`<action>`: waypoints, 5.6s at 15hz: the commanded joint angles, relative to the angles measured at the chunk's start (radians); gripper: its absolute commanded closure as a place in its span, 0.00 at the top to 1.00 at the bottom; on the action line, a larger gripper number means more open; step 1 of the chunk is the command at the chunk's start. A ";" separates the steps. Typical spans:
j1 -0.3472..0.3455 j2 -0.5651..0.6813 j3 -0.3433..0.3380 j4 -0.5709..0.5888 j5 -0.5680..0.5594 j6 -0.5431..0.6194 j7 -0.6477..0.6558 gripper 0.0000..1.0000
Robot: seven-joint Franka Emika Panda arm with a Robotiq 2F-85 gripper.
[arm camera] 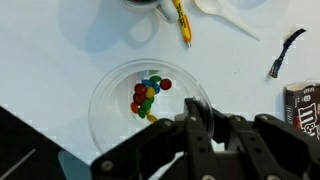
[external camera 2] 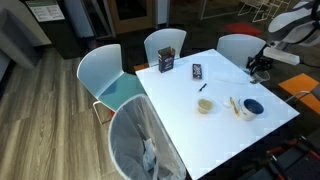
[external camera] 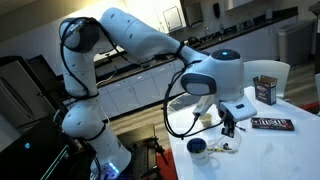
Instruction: Move the mug forward, pour the sweets inside then use the spoon to stir the mug.
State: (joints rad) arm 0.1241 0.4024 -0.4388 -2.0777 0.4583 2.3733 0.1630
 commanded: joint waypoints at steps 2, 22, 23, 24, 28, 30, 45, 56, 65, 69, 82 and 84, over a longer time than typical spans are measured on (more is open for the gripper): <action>-0.200 0.126 0.183 0.140 -0.042 0.002 0.054 0.01; -0.241 0.332 0.202 0.369 -0.193 -0.117 0.336 0.76; -0.231 0.296 0.190 0.339 -0.217 -0.116 0.334 0.84; -0.216 0.254 0.170 0.304 -0.251 -0.117 0.341 0.91; -0.214 0.095 0.175 0.201 -0.359 -0.133 0.238 1.00; -0.231 0.035 0.225 0.166 -0.357 -0.140 0.135 1.00; -0.196 0.022 0.405 0.148 -0.313 -0.093 -0.136 1.00; -0.100 0.422 0.466 0.532 -0.525 -0.317 -0.317 1.00; -0.115 0.563 0.479 0.637 -0.575 -0.289 -0.415 1.00; -0.124 0.578 0.486 0.636 -0.569 -0.280 -0.447 1.00; -0.155 0.574 0.494 0.609 -0.556 -0.252 -0.457 0.22; -0.152 0.574 0.494 0.612 -0.558 -0.257 -0.452 0.07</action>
State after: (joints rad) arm -0.0203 0.9760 0.0425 -1.4594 -0.1046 2.1079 -0.2723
